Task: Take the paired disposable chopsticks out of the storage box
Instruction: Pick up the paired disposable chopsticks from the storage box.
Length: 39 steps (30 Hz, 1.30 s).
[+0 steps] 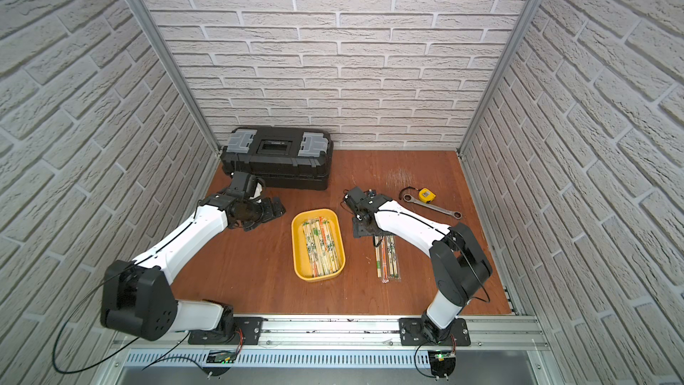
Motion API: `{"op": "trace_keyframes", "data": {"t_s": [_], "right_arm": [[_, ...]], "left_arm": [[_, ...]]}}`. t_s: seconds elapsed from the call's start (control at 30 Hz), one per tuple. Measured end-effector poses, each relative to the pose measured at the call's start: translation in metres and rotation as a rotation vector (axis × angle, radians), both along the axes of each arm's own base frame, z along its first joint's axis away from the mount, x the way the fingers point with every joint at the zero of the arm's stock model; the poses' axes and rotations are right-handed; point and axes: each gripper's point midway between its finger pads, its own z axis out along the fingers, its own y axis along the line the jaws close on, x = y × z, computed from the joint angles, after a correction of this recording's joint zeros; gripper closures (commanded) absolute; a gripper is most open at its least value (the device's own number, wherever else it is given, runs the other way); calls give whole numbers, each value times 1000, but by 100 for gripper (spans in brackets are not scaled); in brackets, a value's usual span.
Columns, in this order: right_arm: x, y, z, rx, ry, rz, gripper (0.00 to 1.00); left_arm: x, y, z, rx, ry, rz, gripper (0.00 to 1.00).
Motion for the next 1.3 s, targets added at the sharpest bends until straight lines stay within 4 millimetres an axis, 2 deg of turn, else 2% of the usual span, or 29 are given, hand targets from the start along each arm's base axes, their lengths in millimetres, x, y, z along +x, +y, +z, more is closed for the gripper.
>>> {"op": "trace_keyframes", "data": {"t_s": [0.2, 0.33, 0.47, 0.57, 0.63, 0.77, 0.87, 0.97, 1.13, 1.3], "right_arm": [[20, -4, 42, -52, -111, 35, 0], [29, -9, 62, -110, -151, 68, 0], [25, -12, 65, -120, -177, 104, 0], [17, -13, 76, -64, -229, 122, 0], [13, -7, 88, 0, -268, 143, 0], [12, 17, 109, 157, -325, 200, 0], [11, 33, 106, 227, -307, 230, 0], [9, 52, 95, 277, -266, 256, 2], [3, 97, 72, 335, -174, 317, 17], [-4, 143, 46, 398, -78, 356, 37]], "left_arm": [[3, 0, 4, 0, -13, -3, 2], [4, 0, 5, 6, -17, -6, 2], [5, 1, 7, 11, -25, -11, 2], [6, 3, 7, 14, -26, -7, 2], [6, 5, 7, 16, -27, -5, 2], [8, 11, 9, 16, -39, 12, 2], [8, 16, 12, 14, -50, 25, 2], [6, 19, 12, 13, -54, 33, 2], [3, 23, 10, 10, -51, 44, 2], [1, 28, 5, 11, -39, 56, 2]]}}
